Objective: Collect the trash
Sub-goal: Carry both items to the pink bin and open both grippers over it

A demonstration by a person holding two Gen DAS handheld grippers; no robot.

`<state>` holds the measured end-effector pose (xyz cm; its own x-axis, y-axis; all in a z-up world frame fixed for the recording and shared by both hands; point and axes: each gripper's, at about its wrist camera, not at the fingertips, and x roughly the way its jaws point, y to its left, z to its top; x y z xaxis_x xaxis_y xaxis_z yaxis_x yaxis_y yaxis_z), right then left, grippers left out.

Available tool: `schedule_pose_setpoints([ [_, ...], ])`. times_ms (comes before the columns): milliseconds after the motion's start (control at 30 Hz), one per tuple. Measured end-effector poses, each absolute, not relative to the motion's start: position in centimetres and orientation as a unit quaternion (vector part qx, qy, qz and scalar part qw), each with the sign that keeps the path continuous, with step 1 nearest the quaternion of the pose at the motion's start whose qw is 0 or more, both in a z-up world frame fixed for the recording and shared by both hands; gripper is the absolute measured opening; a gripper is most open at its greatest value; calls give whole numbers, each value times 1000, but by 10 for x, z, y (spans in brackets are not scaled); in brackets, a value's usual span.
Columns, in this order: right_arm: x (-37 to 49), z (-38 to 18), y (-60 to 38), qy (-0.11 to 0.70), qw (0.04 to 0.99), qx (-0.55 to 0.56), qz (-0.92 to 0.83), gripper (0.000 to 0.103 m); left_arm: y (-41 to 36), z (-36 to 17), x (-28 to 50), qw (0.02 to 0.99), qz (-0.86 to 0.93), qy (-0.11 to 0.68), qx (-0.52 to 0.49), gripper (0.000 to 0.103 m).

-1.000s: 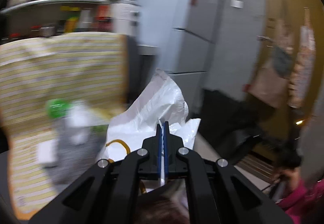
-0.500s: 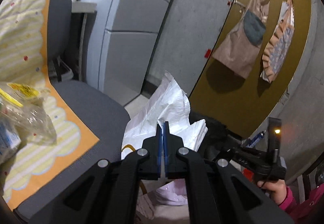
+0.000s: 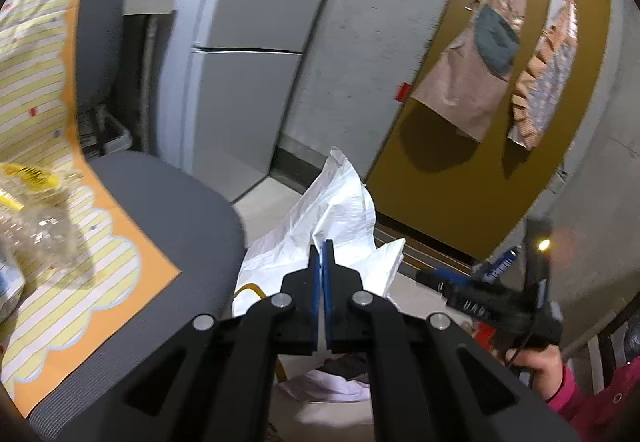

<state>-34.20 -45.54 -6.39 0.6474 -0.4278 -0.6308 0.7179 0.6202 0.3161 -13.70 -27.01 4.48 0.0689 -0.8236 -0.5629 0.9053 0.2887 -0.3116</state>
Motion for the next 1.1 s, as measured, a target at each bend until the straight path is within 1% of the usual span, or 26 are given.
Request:
schedule_pose_setpoints([
  [100,-357,-36,-450,208,874,255,-359,51,-284,46,-152,711,-615,334,72,0],
  [200,-370,-24,-450,183,875,238,-379,51,-303,45,-169,684,-642,336,82,0],
  [367,-390,-24,-462,164,869,250,-395,52,-343,24,-186,632,-678,366,83,0],
  [567,-400,-33,-477,158,859,257,-414,52,-381,-12,-192,619,-682,375,110,0],
  [600,-400,-35,-479,161,858,259,-413,52,-386,-19,-193,619,-680,374,119,5],
  [633,-399,-37,-482,163,858,261,-412,52,-392,-30,-193,625,-669,378,136,12],
  [667,-398,-38,-482,166,857,262,-411,52,-396,-36,-191,629,-663,380,143,35],
  [700,-397,-40,-484,170,856,263,-411,53,-396,-43,-189,633,-656,383,149,63],
  [733,-396,-42,-485,172,856,264,-410,53,-397,-50,-186,635,-649,389,155,70],
  [833,-390,-44,-486,179,856,264,-406,53,-394,-55,-177,645,-630,397,168,69],
  [1000,-382,-37,-477,176,867,257,-390,53,-366,-24,-153,697,-596,357,177,70],
  [1100,-372,-34,-467,175,882,260,-351,53,-338,-3,-143,737,-564,325,183,70],
])
